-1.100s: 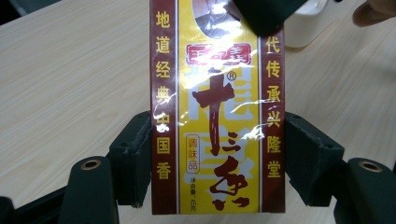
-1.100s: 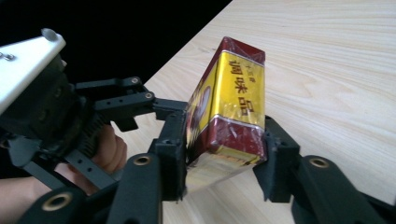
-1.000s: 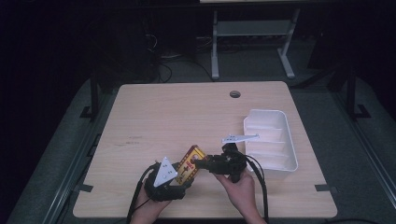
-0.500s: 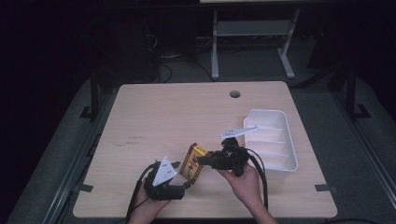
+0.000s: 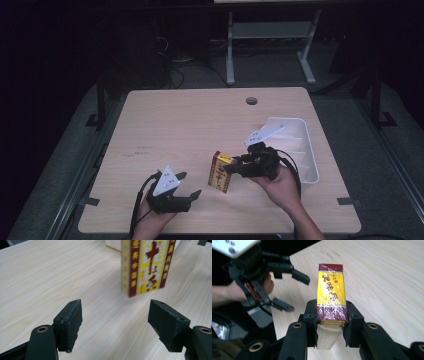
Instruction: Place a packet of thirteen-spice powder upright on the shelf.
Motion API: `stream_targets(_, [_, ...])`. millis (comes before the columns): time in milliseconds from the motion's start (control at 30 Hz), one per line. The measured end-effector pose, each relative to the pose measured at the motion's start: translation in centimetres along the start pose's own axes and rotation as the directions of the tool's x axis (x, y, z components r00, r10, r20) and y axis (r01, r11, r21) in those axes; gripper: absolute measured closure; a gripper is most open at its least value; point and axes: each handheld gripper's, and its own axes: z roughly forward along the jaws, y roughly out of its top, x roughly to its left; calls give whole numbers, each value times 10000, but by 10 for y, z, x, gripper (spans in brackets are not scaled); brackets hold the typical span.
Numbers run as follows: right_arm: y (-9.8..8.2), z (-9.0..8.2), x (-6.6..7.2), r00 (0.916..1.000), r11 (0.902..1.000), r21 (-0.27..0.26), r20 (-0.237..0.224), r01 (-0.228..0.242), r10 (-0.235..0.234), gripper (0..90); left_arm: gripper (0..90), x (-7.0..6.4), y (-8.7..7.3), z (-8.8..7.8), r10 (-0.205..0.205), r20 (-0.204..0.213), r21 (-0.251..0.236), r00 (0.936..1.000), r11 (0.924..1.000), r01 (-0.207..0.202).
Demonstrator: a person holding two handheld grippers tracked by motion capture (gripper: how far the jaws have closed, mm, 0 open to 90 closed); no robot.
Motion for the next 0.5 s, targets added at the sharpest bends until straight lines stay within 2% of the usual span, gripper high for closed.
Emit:
stream_targets(133, [2, -6, -7, 9991, 9995, 244, -370, 209, -200, 675, 265, 7, -2, -4, -288, -63, -58, 9996, 9996, 288])
stream_targets(233, [4, -10, -11, 9988, 9980, 483, -261, 418, -406, 675, 265, 9, -3, -5, -392, -40, -72, 9992, 9992, 391])
stream_targets(367, [5, -16, -17, 9978, 9971, 512, -393, 557, -538, 675, 262, 15, -5, -6, -590, -12, -63, 9983, 9982, 590])
stream_targets(500, [6, -21, -21, 9967, 9952, 606, -318, 766, -748, 675, 255, 21, -6, -6, -825, 36, -57, 9966, 9966, 825])
